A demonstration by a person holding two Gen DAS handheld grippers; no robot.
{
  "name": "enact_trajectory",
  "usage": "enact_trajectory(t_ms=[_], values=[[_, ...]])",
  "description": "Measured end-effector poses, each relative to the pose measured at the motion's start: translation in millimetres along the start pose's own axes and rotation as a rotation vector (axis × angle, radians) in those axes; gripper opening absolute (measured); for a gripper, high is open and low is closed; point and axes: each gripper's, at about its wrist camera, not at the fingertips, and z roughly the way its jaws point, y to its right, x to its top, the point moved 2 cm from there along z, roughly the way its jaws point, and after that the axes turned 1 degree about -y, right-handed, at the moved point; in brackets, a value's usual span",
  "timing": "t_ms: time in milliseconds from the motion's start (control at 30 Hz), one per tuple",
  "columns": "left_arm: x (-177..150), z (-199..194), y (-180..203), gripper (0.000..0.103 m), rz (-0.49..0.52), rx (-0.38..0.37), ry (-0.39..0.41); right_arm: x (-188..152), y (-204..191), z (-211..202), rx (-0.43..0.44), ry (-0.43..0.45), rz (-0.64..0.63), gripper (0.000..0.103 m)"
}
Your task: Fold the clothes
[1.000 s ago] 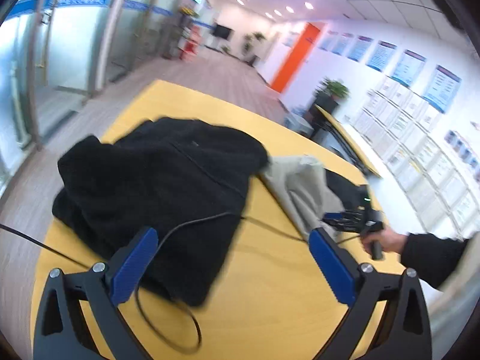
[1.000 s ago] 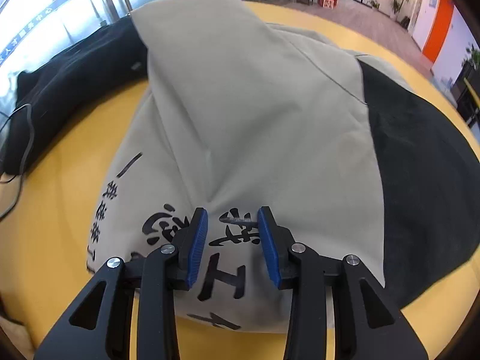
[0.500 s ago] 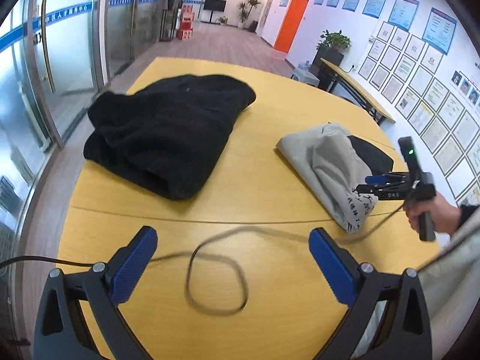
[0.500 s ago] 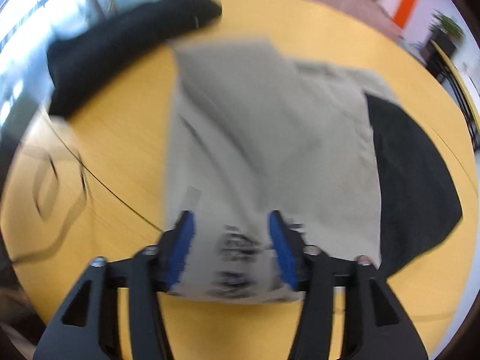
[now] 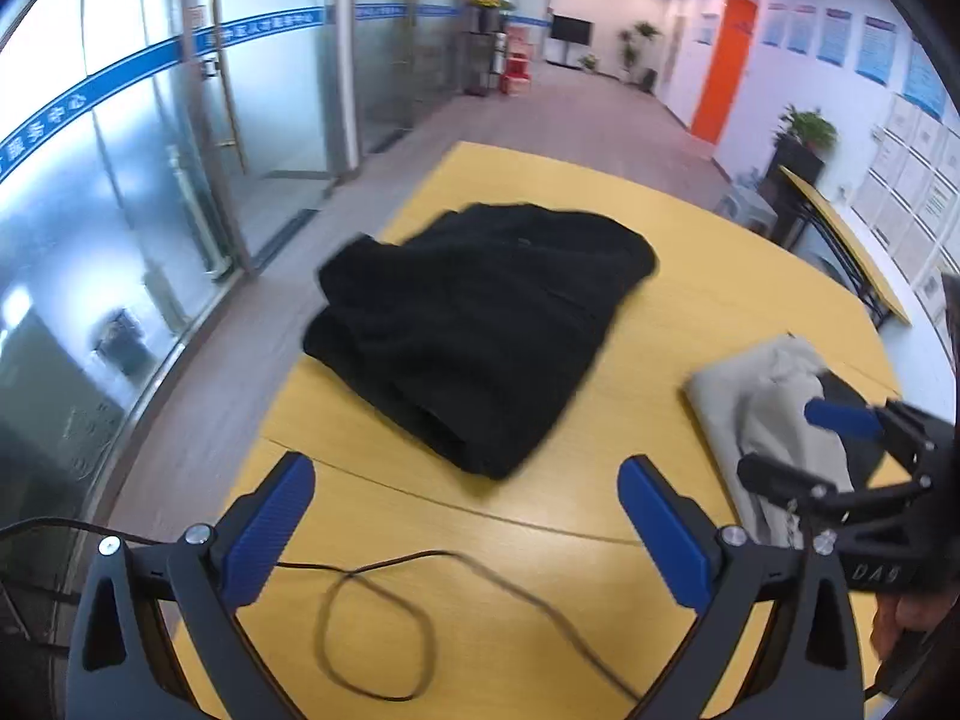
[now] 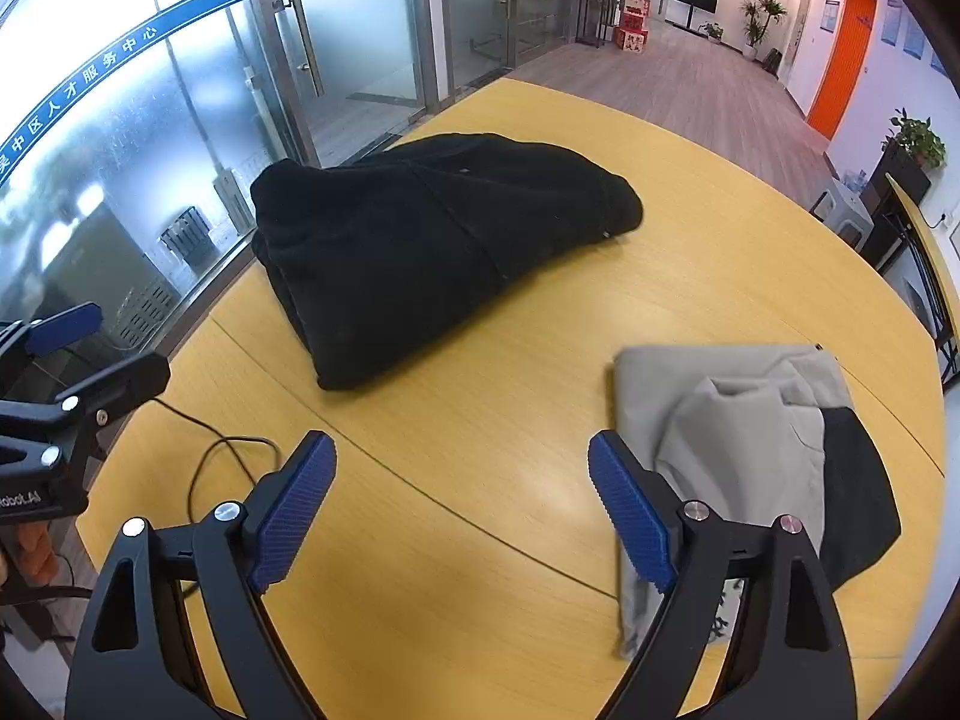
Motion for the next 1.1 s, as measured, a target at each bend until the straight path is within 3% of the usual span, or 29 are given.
enact_trajectory(t_ms=[300, 467, 667, 1100], values=[[16, 1, -28, 0.103, -0.054, 0.066, 0.009, 14, -1, 47, -0.057, -0.049, -0.067, 0.087], [19, 3, -34, 0.103, -0.067, 0.179, 0.017, 16, -3, 59, -0.062, -0.072, -0.082, 0.087], [18, 13, -47, 0.103, -0.131, 0.162, -0.014, 24, -9, 68, -0.063, -0.077, -0.103, 0.087], [30, 30, -50, 0.103, -0.124, 0.195, -0.054, 38, -15, 86, -0.074, -0.091, -0.106, 0.087]])
